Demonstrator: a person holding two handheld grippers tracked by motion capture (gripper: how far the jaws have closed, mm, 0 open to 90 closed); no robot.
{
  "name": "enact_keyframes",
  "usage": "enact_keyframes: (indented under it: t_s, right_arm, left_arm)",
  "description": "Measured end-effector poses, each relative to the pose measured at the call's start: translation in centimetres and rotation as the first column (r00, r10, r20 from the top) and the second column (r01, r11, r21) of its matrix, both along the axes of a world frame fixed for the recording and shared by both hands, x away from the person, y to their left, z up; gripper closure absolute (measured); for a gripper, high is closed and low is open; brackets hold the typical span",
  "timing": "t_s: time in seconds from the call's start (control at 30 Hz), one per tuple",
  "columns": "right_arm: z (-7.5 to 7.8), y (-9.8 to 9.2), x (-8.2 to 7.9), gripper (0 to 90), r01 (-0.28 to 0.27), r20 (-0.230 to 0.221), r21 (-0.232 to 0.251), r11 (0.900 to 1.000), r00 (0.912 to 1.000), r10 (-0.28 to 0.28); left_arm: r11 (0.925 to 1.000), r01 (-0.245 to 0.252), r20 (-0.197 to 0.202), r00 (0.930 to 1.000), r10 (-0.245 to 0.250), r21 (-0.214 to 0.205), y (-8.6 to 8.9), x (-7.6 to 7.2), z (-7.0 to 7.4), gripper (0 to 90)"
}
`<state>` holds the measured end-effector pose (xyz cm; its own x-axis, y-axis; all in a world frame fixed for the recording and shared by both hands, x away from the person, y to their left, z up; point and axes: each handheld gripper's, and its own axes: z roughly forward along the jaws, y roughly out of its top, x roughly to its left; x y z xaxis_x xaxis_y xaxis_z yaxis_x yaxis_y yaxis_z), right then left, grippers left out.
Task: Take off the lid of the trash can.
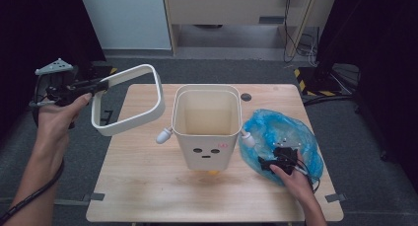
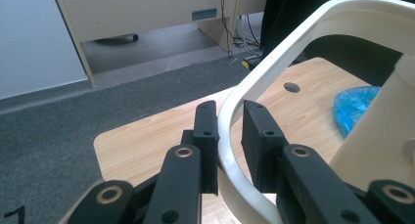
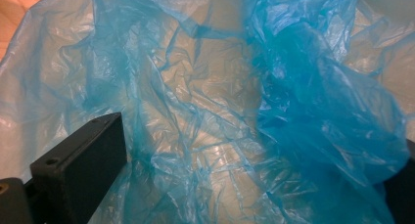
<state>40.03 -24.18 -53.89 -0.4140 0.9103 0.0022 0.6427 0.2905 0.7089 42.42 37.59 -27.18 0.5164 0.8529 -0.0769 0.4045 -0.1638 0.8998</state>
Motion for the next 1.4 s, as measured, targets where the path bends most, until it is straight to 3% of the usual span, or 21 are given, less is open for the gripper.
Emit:
enact_keyframes:
  t_s: [0.43, 0.63, 1.13, 1.4]
  right_arm:
    - [0.0, 0.0, 0.0, 0.9, -0.002, -0.002, 0.000, 1.0000, 1.0000, 0.002]
    - [0.0, 0.0, 0.0, 0.8, -0.002, -0.002, 0.000, 1.0000, 1.0000, 0.002]
    - [0.0, 0.0, 0.0, 0.7, -0.004, -0.002, -0.002, 1.0000, 1.0000, 0.004]
    - [0.0, 0.0, 0.0, 0.7, -0.004, -0.001, -0.002, 1.0000, 1.0000, 0.004]
  left_arm:
    - [0.9987, -0.006, -0.042, 0.9991, 0.004, -0.050, 1.6, 2.5, -4.3, 76.7]
    - [0.9989, -0.011, -0.055, 0.9984, 0.008, -0.045, 2.2, 3.4, -6.2, 76.7]
    - [0.9995, -0.013, -0.044, 0.9990, 0.012, -0.030, 2.6, 3.8, -7.5, 76.7]
    - [0.9993, -0.033, -0.058, 0.9978, 0.032, -0.016, 2.8, 4.1, -9.1, 76.7]
